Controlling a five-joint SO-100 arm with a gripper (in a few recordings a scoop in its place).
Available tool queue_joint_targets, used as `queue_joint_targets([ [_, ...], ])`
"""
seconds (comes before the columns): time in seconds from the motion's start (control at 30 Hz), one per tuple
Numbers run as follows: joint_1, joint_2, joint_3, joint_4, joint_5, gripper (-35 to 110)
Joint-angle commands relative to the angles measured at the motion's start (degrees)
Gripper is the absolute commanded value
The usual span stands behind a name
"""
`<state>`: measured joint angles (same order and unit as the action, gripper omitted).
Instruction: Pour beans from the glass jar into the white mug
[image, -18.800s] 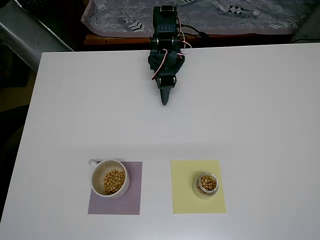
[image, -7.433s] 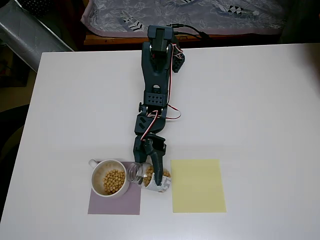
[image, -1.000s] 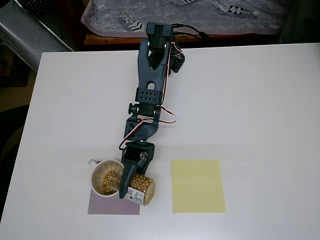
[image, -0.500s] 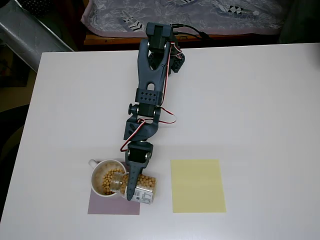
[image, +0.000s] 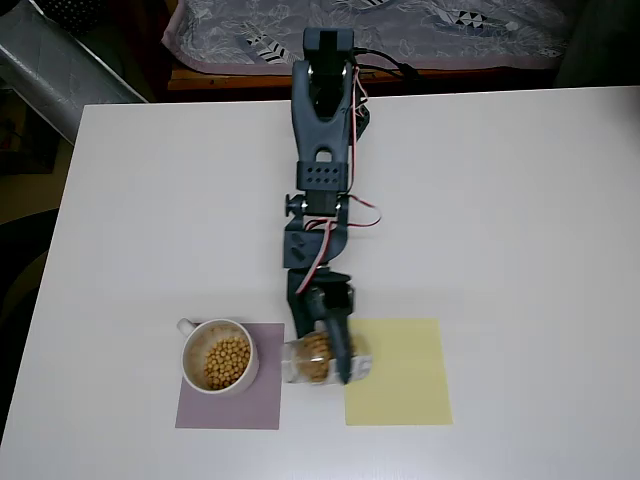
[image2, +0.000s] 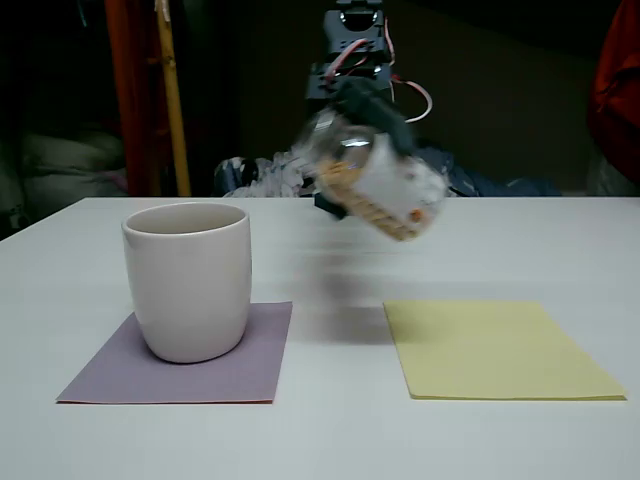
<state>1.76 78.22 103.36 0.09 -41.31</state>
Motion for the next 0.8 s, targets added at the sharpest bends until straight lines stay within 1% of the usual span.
queue_joint_targets([
  [0.0, -1.41, 7.65, 4.83, -2.90, -8.61, 11],
  [0.2, -5.45, 15.38, 21.97, -13.45, -23.29, 11],
  [0.3, -7.65, 15.73, 29.09, -21.97, -30.50, 15],
  [0.4, -9.93, 13.54, 33.93, -29.88, -36.12, 16],
  [0.6, -13.45, 4.75, 34.98, -41.92, -41.22, 16],
  [0.77, -15.21, -4.13, 28.04, -46.23, -44.82, 18],
])
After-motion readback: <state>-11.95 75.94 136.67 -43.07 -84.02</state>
